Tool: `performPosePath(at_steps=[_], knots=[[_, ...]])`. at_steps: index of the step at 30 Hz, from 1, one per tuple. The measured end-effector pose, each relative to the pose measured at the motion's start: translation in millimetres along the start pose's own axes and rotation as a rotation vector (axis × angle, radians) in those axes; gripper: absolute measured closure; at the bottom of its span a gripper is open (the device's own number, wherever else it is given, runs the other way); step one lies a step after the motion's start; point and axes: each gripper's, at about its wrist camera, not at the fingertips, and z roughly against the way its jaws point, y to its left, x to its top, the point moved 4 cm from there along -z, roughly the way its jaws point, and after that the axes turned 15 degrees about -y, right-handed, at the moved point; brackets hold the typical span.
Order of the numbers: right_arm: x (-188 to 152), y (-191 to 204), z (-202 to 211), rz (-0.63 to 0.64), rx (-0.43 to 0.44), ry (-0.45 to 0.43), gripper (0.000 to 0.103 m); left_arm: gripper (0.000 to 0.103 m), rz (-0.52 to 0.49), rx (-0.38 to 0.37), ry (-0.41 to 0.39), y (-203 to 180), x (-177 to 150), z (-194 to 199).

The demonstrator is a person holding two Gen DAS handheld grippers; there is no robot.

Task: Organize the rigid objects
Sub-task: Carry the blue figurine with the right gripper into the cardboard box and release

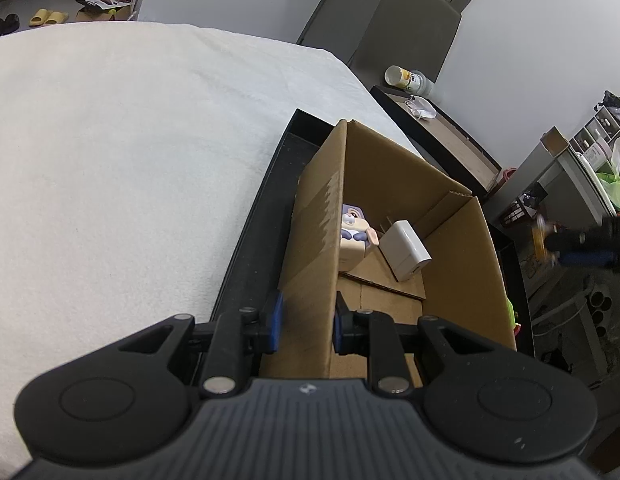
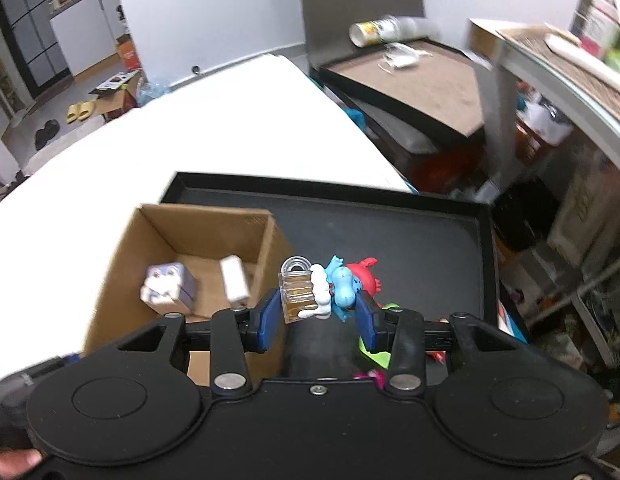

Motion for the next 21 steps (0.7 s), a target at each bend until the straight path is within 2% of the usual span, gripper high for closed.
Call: performPosePath(at_steps=[10, 18, 20, 21], knots=[[19.7, 59.4, -21.9, 0.055, 0.085, 0.011, 0.063, 0.08, 0.006, -0.009, 0.002, 2.0, 0.1, -1.3], [15.4, 87.3, -45.8, 0.071, 0.116, 0.041, 0.063, 0.08, 0.015, -0.018, 0.005, 2.8, 0.2, -1.9], [14.9, 91.8, -50.4, 0.075, 0.126, 0.035, 0.062, 0.08, 0.015, -0.021, 0.004, 2.7, 0.0, -2.3], [15.1, 92.7, -51.7, 0.083, 0.113, 0.024, 0.058, 0.08, 0.015, -0.022, 0.004, 3.0, 0.1, -2.4]])
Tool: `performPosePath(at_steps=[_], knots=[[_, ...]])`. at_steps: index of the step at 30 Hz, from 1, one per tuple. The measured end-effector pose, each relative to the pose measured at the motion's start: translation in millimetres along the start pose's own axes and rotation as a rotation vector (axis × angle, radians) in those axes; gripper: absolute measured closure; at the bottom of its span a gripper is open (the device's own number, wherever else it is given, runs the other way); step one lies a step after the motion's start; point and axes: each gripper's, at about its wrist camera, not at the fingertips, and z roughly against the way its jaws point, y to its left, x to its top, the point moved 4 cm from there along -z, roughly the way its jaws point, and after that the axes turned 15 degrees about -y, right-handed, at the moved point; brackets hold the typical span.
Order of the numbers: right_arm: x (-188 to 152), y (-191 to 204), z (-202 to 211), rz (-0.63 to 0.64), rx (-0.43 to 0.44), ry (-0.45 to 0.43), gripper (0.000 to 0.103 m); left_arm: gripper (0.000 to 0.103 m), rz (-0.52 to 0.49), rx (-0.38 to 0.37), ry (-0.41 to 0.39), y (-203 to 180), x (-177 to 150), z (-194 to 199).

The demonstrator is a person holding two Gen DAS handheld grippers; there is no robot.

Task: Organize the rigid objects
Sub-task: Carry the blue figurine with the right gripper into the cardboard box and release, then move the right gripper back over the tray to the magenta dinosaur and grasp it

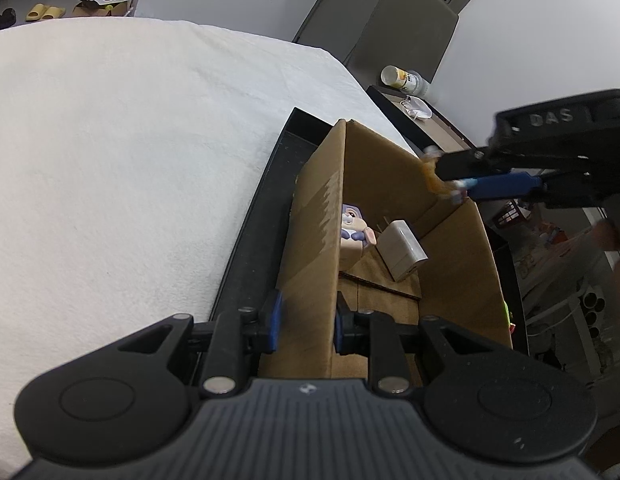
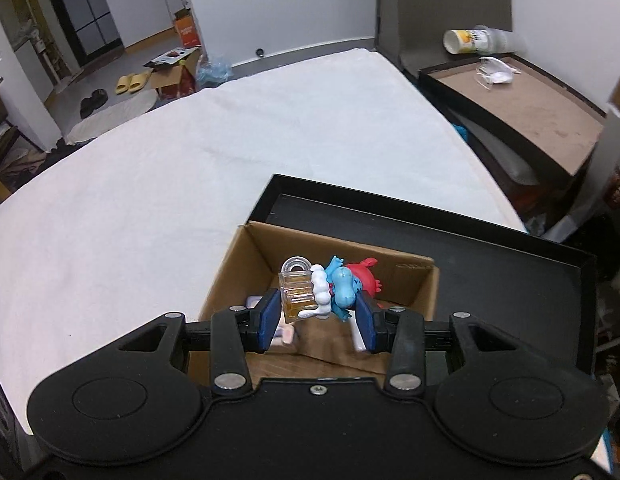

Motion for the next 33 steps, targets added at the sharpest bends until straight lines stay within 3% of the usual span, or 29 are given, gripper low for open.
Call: performPosePath(at_steps=[2, 12, 33], knots=[[0.2, 0.5, 0.2, 0.009, -0.018, -0.005, 0.05, 0.079, 0.002, -0.005, 0.0, 0.6, -0.1, -0.1], [-1.1, -8.8, 18.8, 0.02, -0.026, 0.001, 0.043, 0.079, 0.011, -0.009, 0.002, 1.5, 0.3, -0.9], [-34.4, -94.6, 71.0, -0.061, -0.163, 0.008, 0.042, 0.079, -0.001, 0.0, 0.0, 0.5, 0.6, 0.1]])
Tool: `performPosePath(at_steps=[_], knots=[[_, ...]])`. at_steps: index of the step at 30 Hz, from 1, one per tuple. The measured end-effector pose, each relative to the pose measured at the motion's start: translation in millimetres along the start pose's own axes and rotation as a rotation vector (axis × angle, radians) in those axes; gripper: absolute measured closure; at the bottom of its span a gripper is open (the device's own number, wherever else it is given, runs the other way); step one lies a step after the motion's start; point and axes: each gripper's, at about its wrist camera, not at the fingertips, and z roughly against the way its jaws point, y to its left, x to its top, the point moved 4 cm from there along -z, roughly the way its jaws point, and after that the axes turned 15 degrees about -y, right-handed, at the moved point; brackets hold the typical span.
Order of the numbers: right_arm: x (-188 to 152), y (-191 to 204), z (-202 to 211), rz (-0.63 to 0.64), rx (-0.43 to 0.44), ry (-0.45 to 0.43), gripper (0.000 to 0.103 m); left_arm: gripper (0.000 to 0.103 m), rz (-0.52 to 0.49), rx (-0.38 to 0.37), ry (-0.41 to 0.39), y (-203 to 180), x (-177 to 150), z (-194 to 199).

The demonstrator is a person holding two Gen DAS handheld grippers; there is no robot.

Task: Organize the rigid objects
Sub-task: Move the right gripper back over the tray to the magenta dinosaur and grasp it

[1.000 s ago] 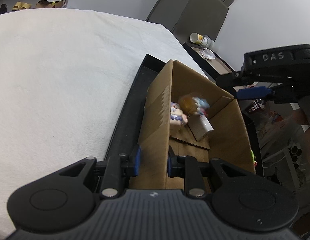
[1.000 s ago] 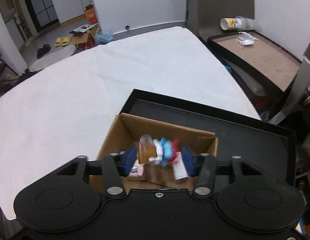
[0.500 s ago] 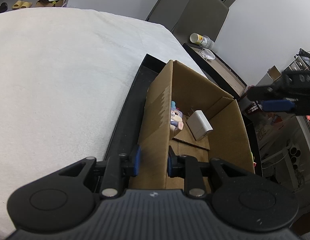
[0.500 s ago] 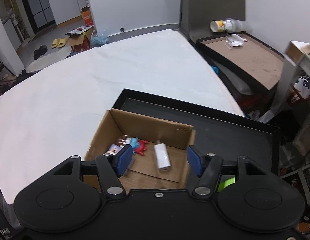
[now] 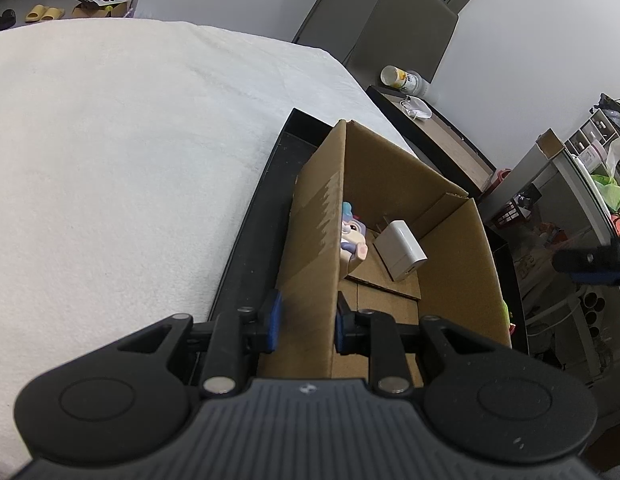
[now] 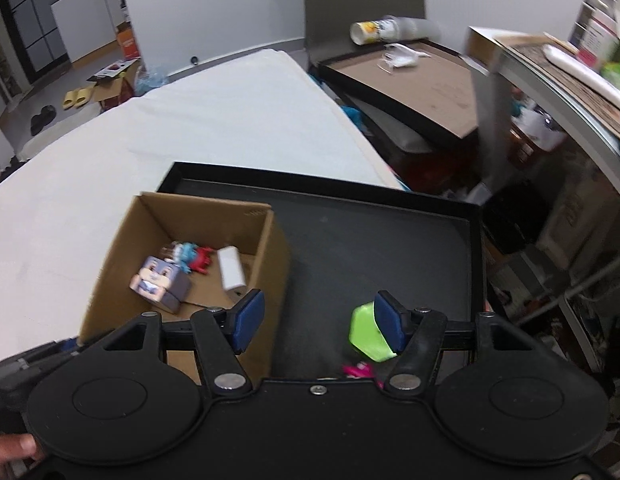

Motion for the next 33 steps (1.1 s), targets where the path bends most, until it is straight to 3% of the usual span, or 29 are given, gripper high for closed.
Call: performPosePath(at_steps=[16, 33], knots=[[-42.0, -39.0, -0.6, -0.073, -0.035, 0.048, 0.033, 0.08, -0.034, 0.02, -0.003, -6.3, -1.0, 0.1], [-102.8, -31.9, -39.1, -0.053, -0.004, 0.125, 0.033, 0.08, -0.055, 0.034, -0.001, -8.2, -2.5, -0.6]])
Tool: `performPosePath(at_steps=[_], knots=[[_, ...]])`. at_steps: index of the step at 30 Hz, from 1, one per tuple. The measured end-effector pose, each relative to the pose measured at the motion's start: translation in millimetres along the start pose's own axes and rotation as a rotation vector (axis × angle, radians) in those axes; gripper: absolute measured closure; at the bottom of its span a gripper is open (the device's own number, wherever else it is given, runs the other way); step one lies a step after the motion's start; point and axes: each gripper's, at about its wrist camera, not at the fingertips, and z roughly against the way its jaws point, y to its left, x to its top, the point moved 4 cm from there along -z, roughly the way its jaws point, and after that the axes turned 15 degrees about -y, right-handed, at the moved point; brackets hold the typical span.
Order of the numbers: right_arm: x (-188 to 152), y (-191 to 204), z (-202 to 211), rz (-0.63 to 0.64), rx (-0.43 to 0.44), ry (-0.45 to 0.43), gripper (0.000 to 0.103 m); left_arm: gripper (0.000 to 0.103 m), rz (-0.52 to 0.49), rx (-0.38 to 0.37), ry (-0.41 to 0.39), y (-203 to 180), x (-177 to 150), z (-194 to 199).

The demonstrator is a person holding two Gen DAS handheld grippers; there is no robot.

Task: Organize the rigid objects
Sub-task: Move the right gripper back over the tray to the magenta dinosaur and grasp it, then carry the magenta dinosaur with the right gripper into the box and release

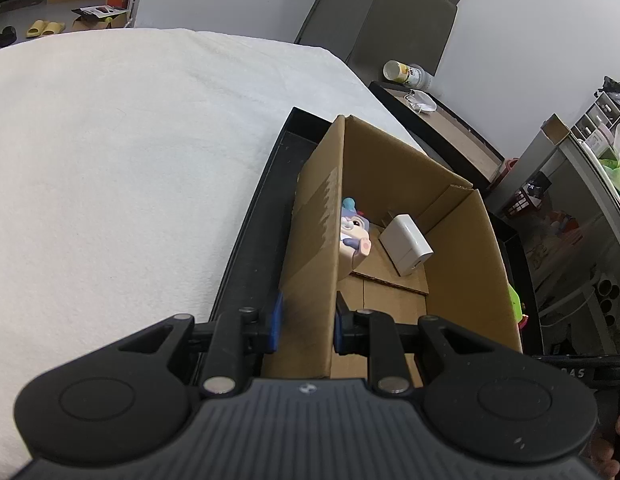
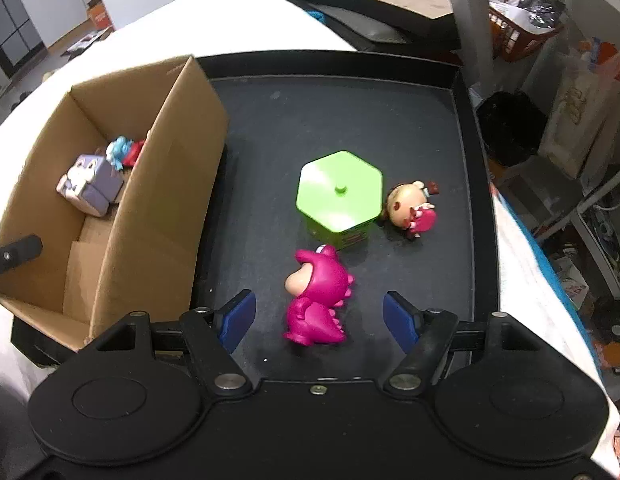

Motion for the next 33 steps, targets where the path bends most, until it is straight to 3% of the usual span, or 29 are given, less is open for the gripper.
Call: performPosePath(at_steps=[14, 17, 18, 19, 33], knots=[[-15.2, -0.3, -22.7, 0.003, -0.01, 0.046, 0.033, 0.08, -0.007, 0.008, 0.001, -0.7, 0.1, -0.5], [-18.1, 2.5, -25.3, 0.018, -0.004, 0.067, 0.048, 0.08, -0.006, 0.008, 0.001, -0.8, -0.1, -0.4], [-19.5, 2.9, -26.2, 0.025, -0.002, 0.082, 0.063, 0.08, -0.005, 0.008, 0.001, -0.8, -0.1, -0.5], [-20.2, 3.0, -26.0, 0.026, 0.0, 0.09, 0.064, 0.08, -0.006, 0.007, 0.001, -0.9, -0.2, -0.5], [-1.9, 0.6, 6.4, -0.01, 0.02, 0.03, 0.065, 0.08, -0.008, 0.006, 0.0, -0.4, -0.3, -0.4]])
